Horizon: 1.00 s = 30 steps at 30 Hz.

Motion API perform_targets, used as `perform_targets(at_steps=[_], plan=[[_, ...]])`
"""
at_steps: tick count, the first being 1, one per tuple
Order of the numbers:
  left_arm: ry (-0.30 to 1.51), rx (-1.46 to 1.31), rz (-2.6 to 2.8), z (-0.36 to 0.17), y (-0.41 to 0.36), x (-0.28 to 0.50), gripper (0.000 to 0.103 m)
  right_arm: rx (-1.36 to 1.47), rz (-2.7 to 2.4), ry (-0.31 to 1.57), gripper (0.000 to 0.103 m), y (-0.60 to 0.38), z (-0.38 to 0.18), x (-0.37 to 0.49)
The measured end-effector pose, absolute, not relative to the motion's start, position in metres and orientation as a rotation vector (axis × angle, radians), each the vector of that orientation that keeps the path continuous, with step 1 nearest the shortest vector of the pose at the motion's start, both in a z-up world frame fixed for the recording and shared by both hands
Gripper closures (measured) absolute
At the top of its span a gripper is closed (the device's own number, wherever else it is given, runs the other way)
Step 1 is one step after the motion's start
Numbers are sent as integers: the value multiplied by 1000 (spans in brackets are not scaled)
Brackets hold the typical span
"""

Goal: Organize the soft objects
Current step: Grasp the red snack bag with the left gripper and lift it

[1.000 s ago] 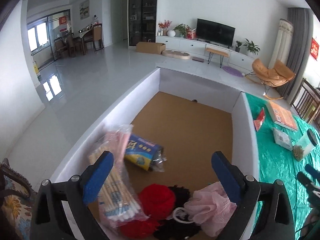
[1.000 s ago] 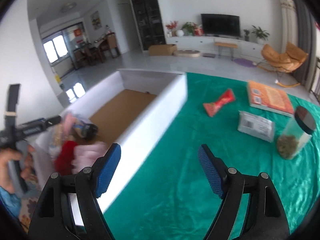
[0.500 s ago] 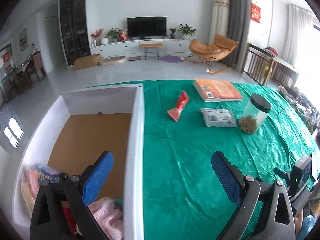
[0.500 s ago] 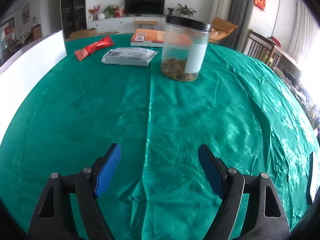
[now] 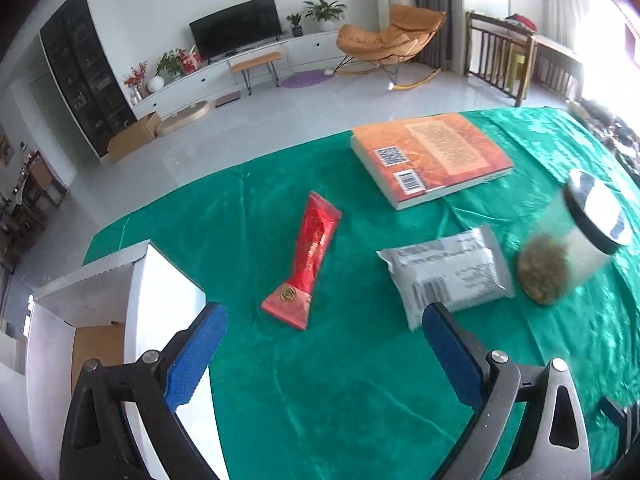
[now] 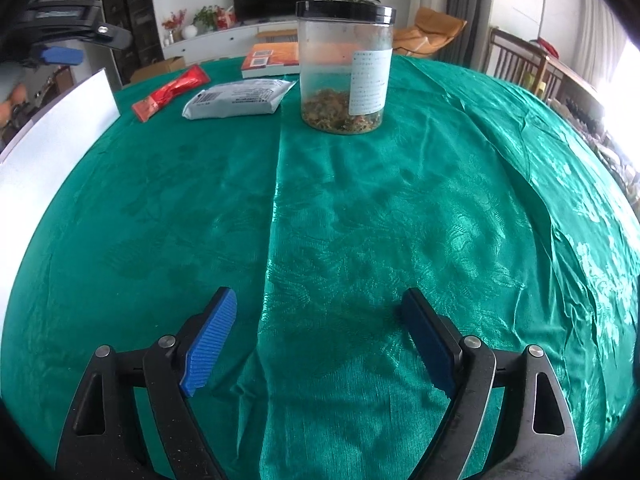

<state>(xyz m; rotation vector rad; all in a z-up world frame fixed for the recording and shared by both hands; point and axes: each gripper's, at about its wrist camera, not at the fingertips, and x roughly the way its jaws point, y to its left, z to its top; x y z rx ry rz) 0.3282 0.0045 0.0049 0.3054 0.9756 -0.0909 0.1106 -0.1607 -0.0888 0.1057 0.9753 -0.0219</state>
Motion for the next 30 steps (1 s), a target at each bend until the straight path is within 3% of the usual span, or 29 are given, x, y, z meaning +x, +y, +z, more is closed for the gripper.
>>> perform_targets(at_steps=[10, 11, 12, 13, 15, 21, 30], plan=[[1115, 308, 16, -81, 26, 415, 13, 114, -12, 976, 14, -160, -89, 110], [1097, 289, -14, -82, 26, 414, 27, 114, -12, 976, 13, -160, -89, 110], [1080, 279, -17, -79, 26, 412, 86, 114, -11, 976, 13, -160, -89, 110], [1099, 284, -9, -79, 26, 412, 92, 114, -10, 976, 13, -160, -88, 110], [1028, 270, -67, -64, 21, 404, 94, 115, -9, 977, 13, -159, -88, 110], [822, 587, -230, -32, -43, 378, 94, 115, -9, 978, 13, -159, -88, 109], [910, 711, -374, -82, -77, 357, 96, 144, 4, 969, 13, -163, -88, 109]])
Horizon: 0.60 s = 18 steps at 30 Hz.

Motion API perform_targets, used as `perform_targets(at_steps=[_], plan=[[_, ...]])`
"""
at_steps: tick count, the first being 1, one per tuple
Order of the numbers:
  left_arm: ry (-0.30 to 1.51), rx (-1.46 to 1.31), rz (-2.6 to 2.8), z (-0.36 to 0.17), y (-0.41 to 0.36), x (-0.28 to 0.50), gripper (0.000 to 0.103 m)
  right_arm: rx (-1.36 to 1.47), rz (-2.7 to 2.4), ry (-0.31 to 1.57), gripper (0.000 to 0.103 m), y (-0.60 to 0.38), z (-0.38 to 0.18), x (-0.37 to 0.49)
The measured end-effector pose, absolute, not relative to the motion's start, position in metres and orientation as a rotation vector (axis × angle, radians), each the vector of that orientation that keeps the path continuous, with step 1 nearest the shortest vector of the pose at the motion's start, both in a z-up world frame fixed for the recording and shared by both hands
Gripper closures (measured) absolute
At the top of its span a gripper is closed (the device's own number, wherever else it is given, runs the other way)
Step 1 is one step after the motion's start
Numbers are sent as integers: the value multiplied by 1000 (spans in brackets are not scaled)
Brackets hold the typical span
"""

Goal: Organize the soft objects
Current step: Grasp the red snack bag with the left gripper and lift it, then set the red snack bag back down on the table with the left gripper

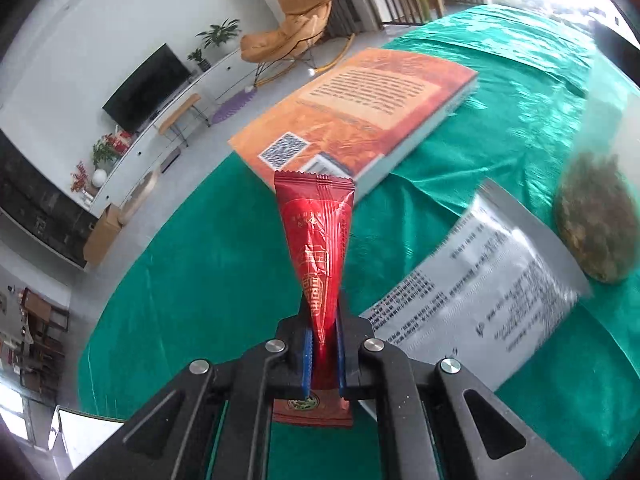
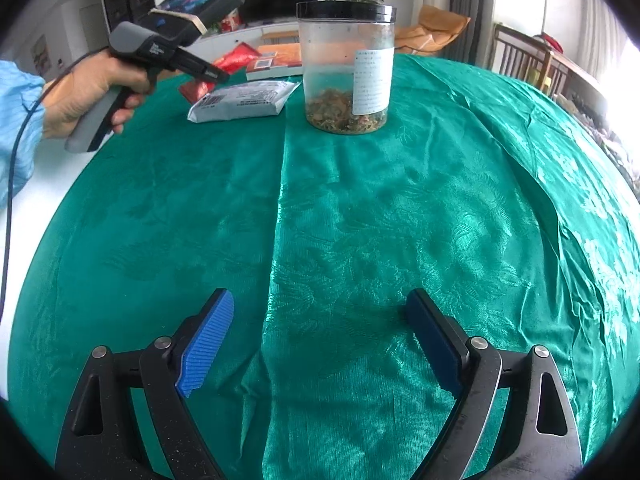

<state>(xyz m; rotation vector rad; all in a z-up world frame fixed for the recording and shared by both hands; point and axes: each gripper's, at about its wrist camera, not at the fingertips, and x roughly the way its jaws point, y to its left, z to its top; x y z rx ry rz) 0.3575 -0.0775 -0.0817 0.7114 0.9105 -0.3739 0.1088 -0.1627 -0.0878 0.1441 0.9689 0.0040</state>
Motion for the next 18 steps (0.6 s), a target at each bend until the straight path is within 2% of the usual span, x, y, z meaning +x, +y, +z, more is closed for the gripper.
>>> perform_targets(at_steps=[6, 8, 12, 14, 17, 18], plan=[[1081, 634, -781, -71, -82, 269, 96, 133, 0, 973, 13, -161, -88, 109], [1120, 565, -759, -66, -72, 244, 96, 137, 1, 972, 13, -162, -88, 109], [1223, 177, -518, -64, -18, 237, 96, 144, 4, 969, 13, -163, -87, 109], [1217, 74, -405, -64, 8, 232, 96, 146, 5, 969, 13, -163, -87, 109], [1159, 102, -310, -67, 14, 220, 95, 146, 5, 969, 13, -164, -87, 109], [1146, 106, -288, -69, 14, 217, 90, 146, 5, 968, 13, -164, -87, 109]])
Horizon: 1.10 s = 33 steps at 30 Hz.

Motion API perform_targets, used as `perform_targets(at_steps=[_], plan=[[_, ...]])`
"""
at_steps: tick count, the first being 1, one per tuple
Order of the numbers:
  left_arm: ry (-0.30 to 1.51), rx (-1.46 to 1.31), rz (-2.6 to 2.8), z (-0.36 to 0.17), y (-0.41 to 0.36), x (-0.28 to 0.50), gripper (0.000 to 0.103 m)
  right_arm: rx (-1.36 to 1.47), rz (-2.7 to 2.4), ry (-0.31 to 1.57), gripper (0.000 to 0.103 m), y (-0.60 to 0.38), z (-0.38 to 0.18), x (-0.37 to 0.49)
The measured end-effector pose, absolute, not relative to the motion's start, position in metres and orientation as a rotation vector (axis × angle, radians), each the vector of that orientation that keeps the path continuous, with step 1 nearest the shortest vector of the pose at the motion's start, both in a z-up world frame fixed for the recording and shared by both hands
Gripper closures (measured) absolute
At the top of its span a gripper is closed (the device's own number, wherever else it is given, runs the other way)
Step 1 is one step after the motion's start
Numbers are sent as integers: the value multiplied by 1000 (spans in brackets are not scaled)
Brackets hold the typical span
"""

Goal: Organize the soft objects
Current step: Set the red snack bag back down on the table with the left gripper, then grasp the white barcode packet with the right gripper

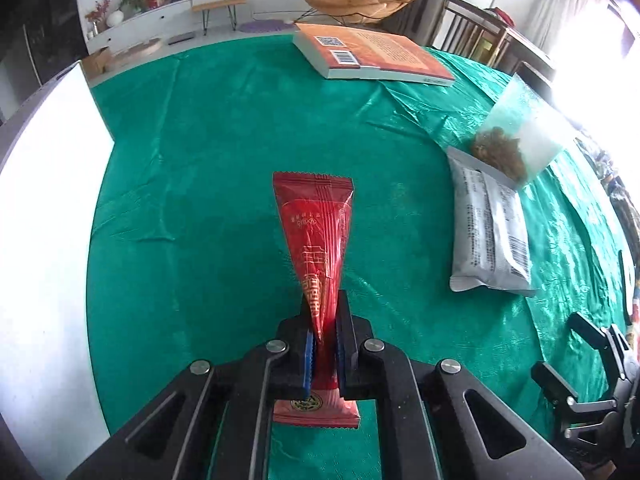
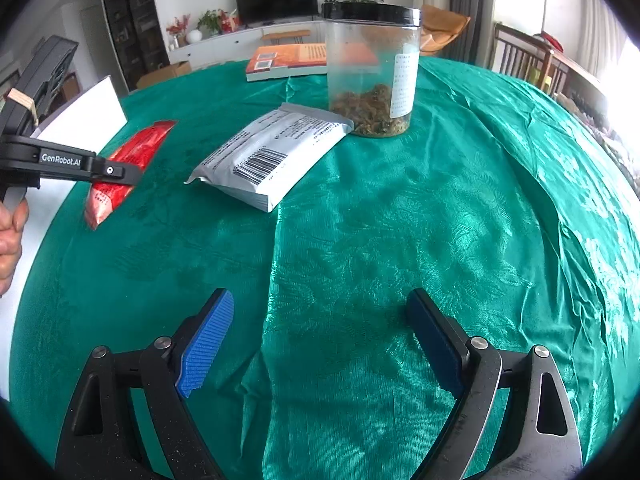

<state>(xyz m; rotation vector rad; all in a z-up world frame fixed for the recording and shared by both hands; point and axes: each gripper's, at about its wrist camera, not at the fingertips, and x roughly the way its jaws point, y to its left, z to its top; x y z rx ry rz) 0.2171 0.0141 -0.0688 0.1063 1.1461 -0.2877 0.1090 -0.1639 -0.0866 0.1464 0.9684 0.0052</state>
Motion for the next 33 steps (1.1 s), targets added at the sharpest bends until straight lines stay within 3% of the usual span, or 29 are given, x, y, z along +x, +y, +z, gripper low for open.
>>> perform_targets(at_steps=[2, 4, 5, 6, 20, 23, 25, 29, 33], plan=[[1119, 110, -268, -69, 14, 213, 81, 151, 7, 967, 13, -164, -87, 109], [1112, 135, -247, -70, 10, 211, 45, 163, 12, 963, 13, -166, -87, 109], [1109, 158, -201, -70, 12, 211, 11, 168, 15, 962, 13, -167, -87, 109], [1084, 180, -144, -71, 16, 210, 1, 170, 16, 961, 13, -167, -87, 109], [986, 124, -84, -87, 30, 198, 0, 165, 15, 963, 13, -169, -87, 109], [986, 123, -84, -87, 30, 198, 0, 310, 23, 943, 13, -185, -85, 112], [986, 124, -83, -87, 29, 197, 0, 445, 10, 936, 13, -198, -80, 128], [986, 124, -83, -87, 29, 199, 0, 449, -14, 950, 13, -187, -61, 194], [986, 124, -83, -87, 29, 199, 0, 400, -70, 1119, 14, -155, -79, 255]])
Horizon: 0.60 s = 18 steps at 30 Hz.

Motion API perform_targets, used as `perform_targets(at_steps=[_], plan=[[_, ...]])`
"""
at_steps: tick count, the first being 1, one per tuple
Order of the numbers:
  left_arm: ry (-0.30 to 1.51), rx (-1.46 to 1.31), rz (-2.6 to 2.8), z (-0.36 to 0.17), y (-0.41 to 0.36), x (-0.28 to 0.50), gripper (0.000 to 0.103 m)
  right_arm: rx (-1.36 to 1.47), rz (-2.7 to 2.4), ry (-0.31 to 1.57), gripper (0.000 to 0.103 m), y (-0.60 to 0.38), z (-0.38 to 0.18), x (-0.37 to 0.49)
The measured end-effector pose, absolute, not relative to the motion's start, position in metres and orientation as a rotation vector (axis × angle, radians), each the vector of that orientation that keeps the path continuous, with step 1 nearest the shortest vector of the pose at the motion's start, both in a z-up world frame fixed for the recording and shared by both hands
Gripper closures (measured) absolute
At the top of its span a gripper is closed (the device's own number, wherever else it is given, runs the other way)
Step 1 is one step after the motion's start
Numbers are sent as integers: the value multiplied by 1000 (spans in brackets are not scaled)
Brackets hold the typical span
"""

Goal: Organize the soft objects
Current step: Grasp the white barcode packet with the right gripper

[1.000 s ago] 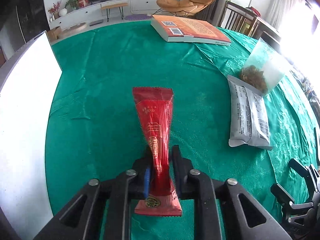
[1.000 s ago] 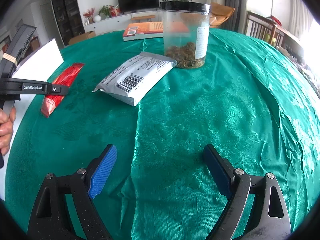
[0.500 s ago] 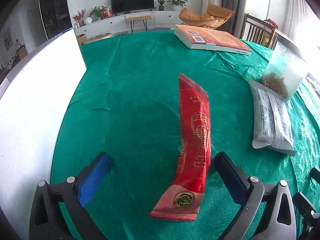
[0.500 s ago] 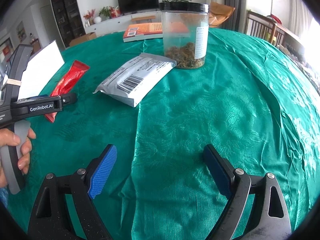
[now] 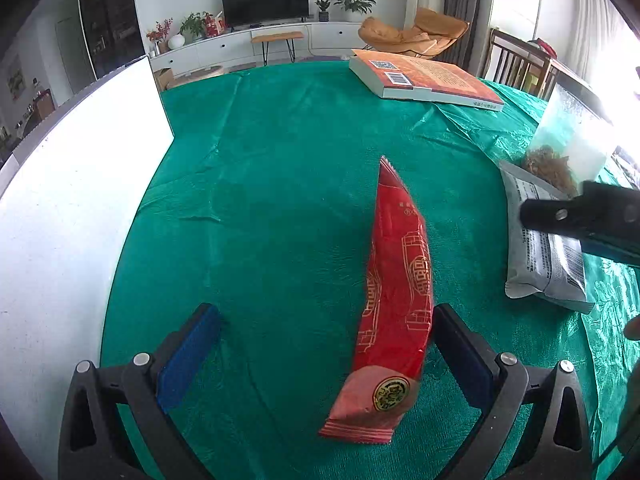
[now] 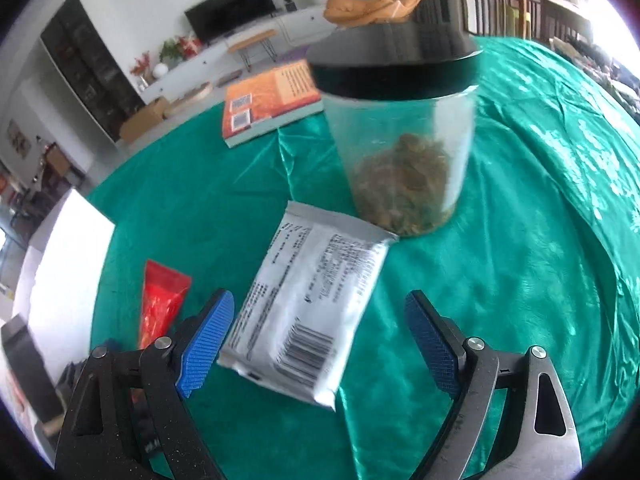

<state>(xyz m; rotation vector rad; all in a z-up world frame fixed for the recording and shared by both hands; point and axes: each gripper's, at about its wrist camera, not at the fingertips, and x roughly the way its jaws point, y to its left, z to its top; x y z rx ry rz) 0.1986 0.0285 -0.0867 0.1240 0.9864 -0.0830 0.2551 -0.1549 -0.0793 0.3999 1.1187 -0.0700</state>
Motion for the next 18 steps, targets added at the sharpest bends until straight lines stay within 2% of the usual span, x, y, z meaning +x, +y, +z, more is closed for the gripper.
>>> perform_targets(at_steps=[4, 6, 7, 8, 14, 18], plan=[[986, 124, -83, -86, 28, 199, 0, 223, -67, 1148, 13, -125, -89, 256], [987, 124, -83, -86, 28, 199, 0, 192, -50, 1116, 17, -127, -88, 239], [987, 124, -83, -86, 28, 199, 0, 186, -44, 1102, 20, -131, -87, 229], [987, 124, -82, -86, 28, 199, 0, 180, -37, 1089, 29, -136, -85, 218], [987, 124, -82, -86, 28, 199, 0, 209, -106, 1065, 30, -197, -84, 160], [987, 124, -79, -86, 28, 199, 0, 248, -160, 1050, 30, -248, -88, 169]])
